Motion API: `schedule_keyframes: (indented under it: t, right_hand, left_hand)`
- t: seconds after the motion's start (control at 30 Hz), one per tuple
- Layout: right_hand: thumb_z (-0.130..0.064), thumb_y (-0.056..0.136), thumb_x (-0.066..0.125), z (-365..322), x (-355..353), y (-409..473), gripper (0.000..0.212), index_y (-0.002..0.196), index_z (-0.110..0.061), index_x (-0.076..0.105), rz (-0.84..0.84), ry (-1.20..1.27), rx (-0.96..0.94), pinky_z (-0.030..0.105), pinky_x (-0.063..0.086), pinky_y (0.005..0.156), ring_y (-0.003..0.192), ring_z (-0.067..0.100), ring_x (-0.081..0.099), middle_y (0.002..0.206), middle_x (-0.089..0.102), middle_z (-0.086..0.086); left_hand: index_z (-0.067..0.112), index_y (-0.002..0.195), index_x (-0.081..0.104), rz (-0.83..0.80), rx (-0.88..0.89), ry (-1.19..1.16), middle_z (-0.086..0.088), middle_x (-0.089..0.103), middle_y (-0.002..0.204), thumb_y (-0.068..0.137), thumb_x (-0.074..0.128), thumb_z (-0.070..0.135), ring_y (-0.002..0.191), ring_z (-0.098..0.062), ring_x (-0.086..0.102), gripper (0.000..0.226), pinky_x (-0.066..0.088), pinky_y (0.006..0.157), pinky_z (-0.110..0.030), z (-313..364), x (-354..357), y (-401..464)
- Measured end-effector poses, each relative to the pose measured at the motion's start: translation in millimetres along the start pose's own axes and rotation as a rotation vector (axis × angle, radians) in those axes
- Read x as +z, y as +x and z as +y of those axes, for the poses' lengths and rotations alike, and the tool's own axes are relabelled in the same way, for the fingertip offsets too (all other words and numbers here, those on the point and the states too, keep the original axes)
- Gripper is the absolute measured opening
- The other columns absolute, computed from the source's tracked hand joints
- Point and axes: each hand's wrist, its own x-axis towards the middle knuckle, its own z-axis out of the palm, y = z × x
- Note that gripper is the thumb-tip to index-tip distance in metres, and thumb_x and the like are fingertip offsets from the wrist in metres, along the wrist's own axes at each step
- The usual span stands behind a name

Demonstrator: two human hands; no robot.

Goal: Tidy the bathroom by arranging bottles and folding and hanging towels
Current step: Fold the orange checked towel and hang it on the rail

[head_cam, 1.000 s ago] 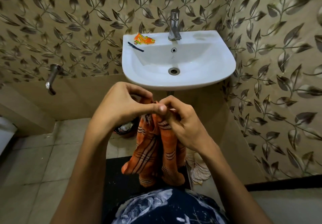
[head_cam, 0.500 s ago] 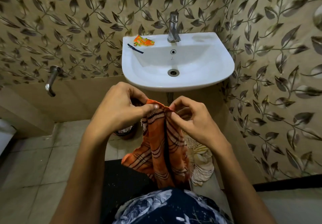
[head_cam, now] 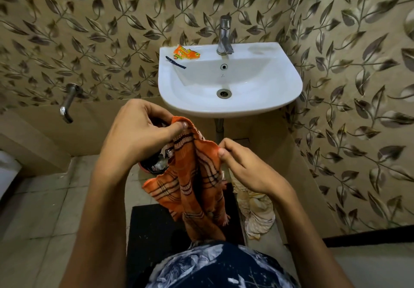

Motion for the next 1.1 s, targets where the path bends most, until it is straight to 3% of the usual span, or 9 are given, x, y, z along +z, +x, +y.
schedule_keyframes:
  t: [0.13, 0.3, 0.43, 0.57, 0.7, 0.83, 0.93, 1.03, 1.1]
  right_hand:
    - [-0.041, 0.100, 0.035, -11, 0, 0, 0.021, 0.092, -0.025, 0.046, 0.095, 0.079, -0.109, 0.045, 0.040, 0.062, 0.066, 0.035, 0.047, 0.072, 0.049, 0.017]
    - [-0.032, 0.098, 0.043, -26, 6, 1, 0.013, 0.092, -0.029, 0.054, 0.011, 0.062, -0.238, 0.023, 0.040, 0.065, 0.070, 0.001, 0.051, 0.075, 0.053, -0.018]
    - [-0.035, 0.095, 0.045, -33, 9, 6, 0.015, 0.089, -0.025, 0.056, 0.092, 0.031, -0.254, 0.041, 0.050, 0.068, 0.078, 0.008, 0.059, 0.082, 0.060, -0.018]
    - [-0.039, 0.096, 0.045, -30, 11, 8, 0.021, 0.092, -0.024, 0.059, 0.185, 0.046, -0.225, 0.048, 0.050, 0.067, 0.079, 0.014, 0.063, 0.083, 0.064, -0.010]
    - [-0.041, 0.096, 0.046, -28, 12, 9, 0.019, 0.092, -0.029, 0.060, 0.195, 0.060, -0.205, 0.045, 0.052, 0.068, 0.078, 0.011, 0.064, 0.082, 0.065, -0.010]
    - [-0.044, 0.095, 0.048, -29, 10, 9, 0.016, 0.091, -0.032, 0.057, 0.143, 0.095, -0.183, 0.039, 0.053, 0.063, 0.072, 0.009, 0.065, 0.078, 0.066, -0.009]
    - [-0.059, 0.091, 0.044, -25, 0, 6, 0.029, 0.087, -0.031, 0.049, 0.093, 0.014, -0.117, 0.024, 0.039, 0.054, 0.056, 0.002, 0.050, 0.064, 0.057, -0.015]
    - [-0.067, 0.086, 0.041, -14, -14, 2, 0.043, 0.075, -0.027, 0.052, 0.020, -0.060, -0.058, 0.033, 0.036, 0.056, 0.057, 0.003, 0.044, 0.062, 0.050, -0.011]
    - [-0.067, 0.085, 0.044, -9, -19, 0, 0.047, 0.071, -0.022, 0.049, 0.031, -0.053, -0.030, 0.033, 0.033, 0.057, 0.058, 0.005, 0.040, 0.062, 0.045, -0.010]
  left_hand:
    - [0.026, 0.080, 0.074, -0.060, -0.012, -0.032, 0.009, 0.071, 0.073, 0.035, 0.076, 0.059, 0.072, -0.001, 0.064, 0.055, 0.047, 0.060, -0.021, -3, -8, -1]
    - [0.034, 0.094, 0.070, -0.248, 0.043, 0.032, 0.011, 0.070, 0.088, 0.025, 0.079, 0.067, 0.085, 0.003, 0.063, 0.077, 0.046, 0.069, -0.016, -3, 1, 0]
    - [0.030, 0.088, 0.073, -0.454, 0.139, 0.053, 0.009, 0.074, 0.077, 0.045, 0.080, 0.058, 0.073, 0.002, 0.068, 0.052, 0.058, 0.068, -0.025, 2, 18, -3]
    - [0.028, 0.076, 0.077, -0.367, 0.132, 0.040, 0.011, 0.071, 0.061, 0.062, 0.079, 0.039, 0.056, 0.003, 0.063, 0.018, 0.051, 0.055, -0.022, -3, 26, 2]
    - [0.025, 0.072, 0.077, -0.354, 0.080, 0.049, 0.006, 0.074, 0.067, 0.060, 0.081, 0.037, 0.069, -0.003, 0.068, 0.018, 0.058, 0.073, -0.041, -4, 25, 5]
    - [0.023, 0.068, 0.076, -0.348, 0.068, 0.064, 0.006, 0.073, 0.064, 0.058, 0.082, 0.035, 0.064, -0.001, 0.067, 0.017, 0.057, 0.067, -0.032, -4, 25, 6]
    - [0.028, 0.060, 0.074, -0.326, 0.061, 0.049, 0.010, 0.072, 0.063, 0.051, 0.080, 0.042, 0.063, 0.002, 0.065, 0.017, 0.052, 0.056, -0.017, -3, 17, 4]
    - [0.030, 0.058, 0.074, -0.306, 0.050, -0.009, 0.013, 0.072, 0.063, 0.043, 0.071, 0.051, 0.063, 0.002, 0.066, 0.026, 0.049, 0.048, -0.010, -4, 6, 4]
    - [0.032, 0.062, 0.074, -0.306, 0.034, -0.028, 0.012, 0.072, 0.064, 0.042, 0.070, 0.054, 0.065, 0.000, 0.067, 0.030, 0.054, 0.055, -0.018, -5, 0, 4]
